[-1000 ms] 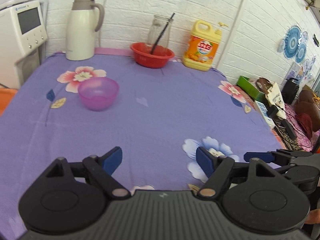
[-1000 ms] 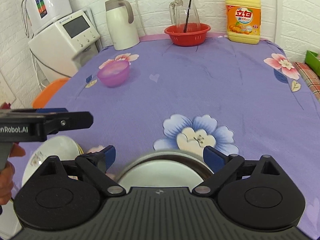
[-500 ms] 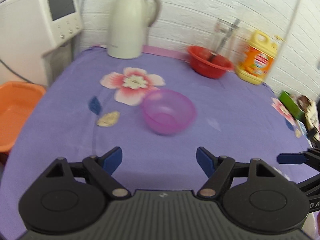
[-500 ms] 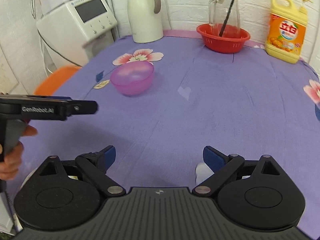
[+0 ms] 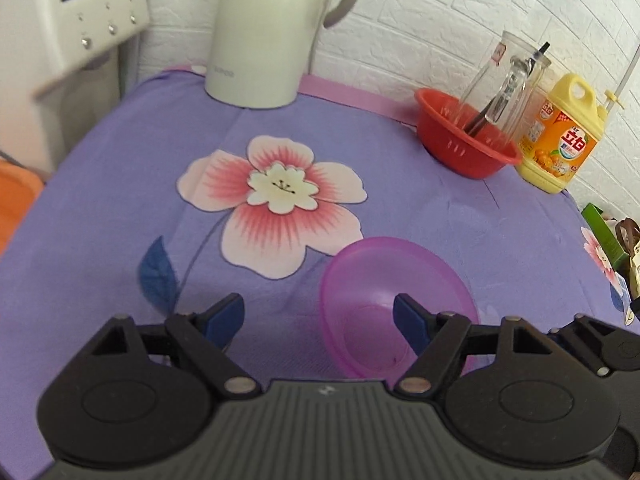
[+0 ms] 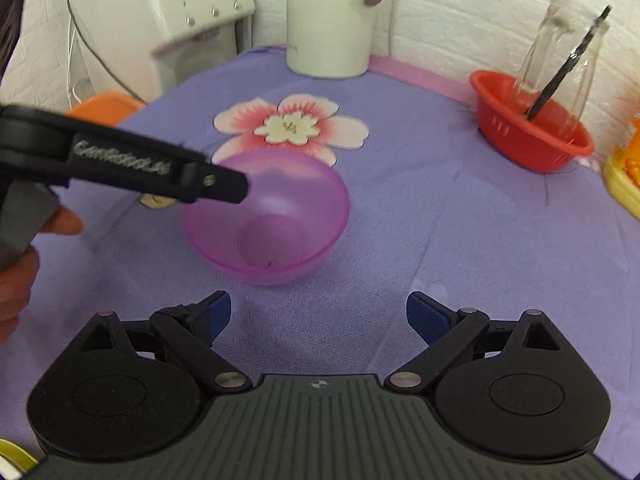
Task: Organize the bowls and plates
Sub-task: 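Move the left tool to the pink plastic bowl, then close the left tool on the pink bowl rim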
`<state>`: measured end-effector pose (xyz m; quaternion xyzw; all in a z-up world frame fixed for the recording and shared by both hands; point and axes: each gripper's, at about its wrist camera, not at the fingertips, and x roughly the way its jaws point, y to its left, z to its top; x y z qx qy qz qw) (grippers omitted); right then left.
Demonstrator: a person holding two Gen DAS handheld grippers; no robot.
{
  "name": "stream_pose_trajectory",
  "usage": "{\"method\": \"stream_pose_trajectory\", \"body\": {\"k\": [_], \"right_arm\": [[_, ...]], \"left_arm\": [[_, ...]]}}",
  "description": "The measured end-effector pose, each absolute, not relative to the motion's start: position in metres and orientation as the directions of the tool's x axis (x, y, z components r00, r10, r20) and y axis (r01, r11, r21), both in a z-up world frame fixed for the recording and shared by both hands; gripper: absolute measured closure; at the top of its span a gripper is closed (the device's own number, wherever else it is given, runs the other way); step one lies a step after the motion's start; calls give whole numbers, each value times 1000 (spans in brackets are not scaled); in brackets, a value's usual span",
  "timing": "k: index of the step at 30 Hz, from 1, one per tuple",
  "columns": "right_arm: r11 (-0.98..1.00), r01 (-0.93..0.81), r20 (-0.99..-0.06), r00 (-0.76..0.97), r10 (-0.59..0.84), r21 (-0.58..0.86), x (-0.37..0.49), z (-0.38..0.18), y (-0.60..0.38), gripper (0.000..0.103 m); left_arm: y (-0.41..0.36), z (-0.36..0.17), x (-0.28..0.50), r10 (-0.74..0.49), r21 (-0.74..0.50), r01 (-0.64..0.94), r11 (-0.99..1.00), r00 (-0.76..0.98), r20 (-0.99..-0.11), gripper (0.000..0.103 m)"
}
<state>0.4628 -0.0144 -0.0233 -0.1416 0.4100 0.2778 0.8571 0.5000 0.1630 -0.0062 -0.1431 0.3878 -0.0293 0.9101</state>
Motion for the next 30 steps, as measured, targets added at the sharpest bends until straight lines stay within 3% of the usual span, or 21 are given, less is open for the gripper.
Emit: {"method": "stream_pose_trajectory", "body": {"k": [11, 16, 17, 21, 30], "right_arm": [[794, -608, -696, 567, 440, 6, 464, -36, -14, 0], [794, -608, -706, 559, 434, 6, 475, -35, -2, 0], [788, -616, -707, 555, 438, 4, 477, -35, 2, 0], [770, -637, -681, 561, 470, 6, 483, -34, 15, 0], [767, -635, -575, 662, 481, -90, 450, 8, 2, 0]], "left_arm": [[155, -22, 513, -130, -211, -22, 977, 723, -679, 27], [146, -23, 518, -135, -179, 17, 984, 728, -672, 27], [144, -23, 519, -135, -169, 26, 985, 729, -671, 31], [136, -20, 523, -181, -148, 109, 983, 716, -674, 65], [110, 36, 486, -194, -93, 173, 981, 787, -586, 67]]}}
